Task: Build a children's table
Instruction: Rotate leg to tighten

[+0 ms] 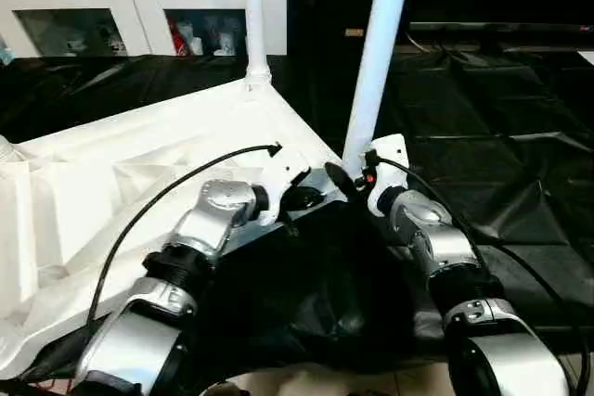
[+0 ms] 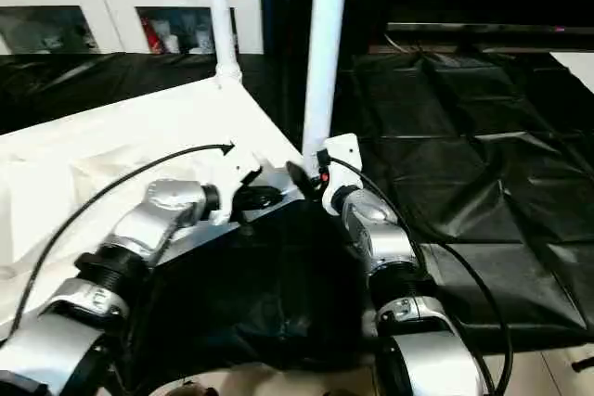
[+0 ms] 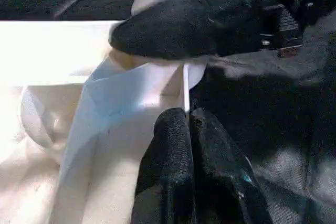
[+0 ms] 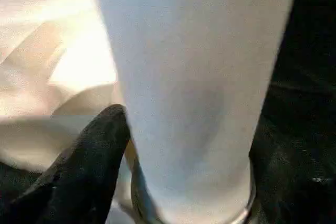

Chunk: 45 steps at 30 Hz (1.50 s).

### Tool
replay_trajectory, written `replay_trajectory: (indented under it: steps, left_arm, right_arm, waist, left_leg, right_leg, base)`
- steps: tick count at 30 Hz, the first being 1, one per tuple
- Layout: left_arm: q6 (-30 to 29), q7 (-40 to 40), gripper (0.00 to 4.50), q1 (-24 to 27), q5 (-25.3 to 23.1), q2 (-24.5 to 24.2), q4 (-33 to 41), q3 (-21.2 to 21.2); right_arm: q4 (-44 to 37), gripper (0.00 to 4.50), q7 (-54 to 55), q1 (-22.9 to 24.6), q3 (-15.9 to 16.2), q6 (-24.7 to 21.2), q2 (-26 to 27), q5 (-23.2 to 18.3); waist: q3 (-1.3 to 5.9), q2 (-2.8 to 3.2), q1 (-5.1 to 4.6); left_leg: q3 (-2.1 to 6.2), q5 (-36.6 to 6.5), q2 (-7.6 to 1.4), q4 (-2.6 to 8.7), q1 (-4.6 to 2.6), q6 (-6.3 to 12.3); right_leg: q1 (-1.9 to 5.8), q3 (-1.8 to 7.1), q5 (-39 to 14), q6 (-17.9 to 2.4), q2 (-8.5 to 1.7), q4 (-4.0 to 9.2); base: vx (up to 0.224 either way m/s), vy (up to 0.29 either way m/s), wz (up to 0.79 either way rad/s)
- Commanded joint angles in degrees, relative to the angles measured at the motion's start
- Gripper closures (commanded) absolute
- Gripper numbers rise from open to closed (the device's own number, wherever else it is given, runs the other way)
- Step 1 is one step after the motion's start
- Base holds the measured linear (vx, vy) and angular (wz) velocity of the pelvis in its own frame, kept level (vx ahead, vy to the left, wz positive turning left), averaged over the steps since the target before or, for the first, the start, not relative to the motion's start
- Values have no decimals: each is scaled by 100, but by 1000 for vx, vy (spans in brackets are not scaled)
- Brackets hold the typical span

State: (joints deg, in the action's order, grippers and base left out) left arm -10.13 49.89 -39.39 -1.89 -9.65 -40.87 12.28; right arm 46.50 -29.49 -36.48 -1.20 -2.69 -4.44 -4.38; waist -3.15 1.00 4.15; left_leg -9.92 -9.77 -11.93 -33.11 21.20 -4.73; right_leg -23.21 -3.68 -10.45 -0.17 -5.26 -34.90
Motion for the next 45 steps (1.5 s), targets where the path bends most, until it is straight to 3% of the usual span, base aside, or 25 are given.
replay_trajectory:
  steps: [1,6,12,19,25,28,32,39,45]
  left_arm:
    - [227,270,450,-68,176,147,348,167]
    - [299,901,450,142,269,-174,626,230]
    - [371,1536,450,307,349,-505,858,302]
    - [313,1976,450,483,416,-766,1098,377]
    - [273,2089,450,526,405,-810,1167,386]
    - [262,2038,450,515,382,-783,1160,383]
    - [221,1553,450,385,310,-612,972,297]
    - [98,741,450,52,167,-237,563,154]
    - [-68,-374,450,-362,26,294,12,-6]
  right_arm:
    - [34,68,-555,29,524,-26,240,55]
    - [-538,68,-2160,295,905,4,-330,-24]
    - [-1023,68,-3373,576,1192,-179,-857,-188]
    - [-1376,68,-4030,738,1261,-463,-1133,-316]
    - [-1571,138,-4174,797,1262,-740,-1138,-446]
    - [-1592,144,-4130,815,1258,-786,-1103,-452]
    - [-1459,179,-3533,819,1155,-797,-878,-305]
    - [-617,192,-1538,458,675,-671,-297,-22]
    - [114,193,544,105,95,-650,440,-60]
  waist:
    - [403,1,21]
    - [398,8,27]
    - [387,5,123]
    - [388,2,166]
    - [397,9,182]
    - [403,7,188]
    - [391,6,194]
    - [349,7,84]
    - [391,45,61]
  left_leg:
    - [-15,-1213,-70,363,-34,240]
    - [-20,-1251,-96,365,-42,299]
    - [-36,-1341,-121,361,-60,330]
    - [-17,-1403,-129,383,-56,254]
    - [-20,-1303,-122,374,-60,239]
    - [-21,-1272,-120,370,-62,223]
    - [-22,-1298,-115,374,-56,187]
    - [14,-1742,-84,425,-90,-81]
    - [11,-1479,-69,410,-81,-118]
  right_leg:
    - [338,198,-632,-1443,-252,382]
    - [325,204,-709,-1479,-253,384]
    - [308,204,-804,-1506,-254,384]
    - [308,207,-1009,-1422,-257,390]
    - [306,203,-847,-1471,-254,376]
    - [306,202,-831,-1472,-255,373]
    - [298,210,-893,-1447,-264,380]
    - [256,206,-2071,-1053,-287,515]
    - [260,209,-1464,-1137,-258,462]
  base:
    - [0,0,0]
    - [0,0,0]
    - [0,0,0]
    - [0,0,0]
    - [0,0,0]
    - [0,0,0]
    - [0,0,0]
    - [0,0,0]
    - [0,0,0]
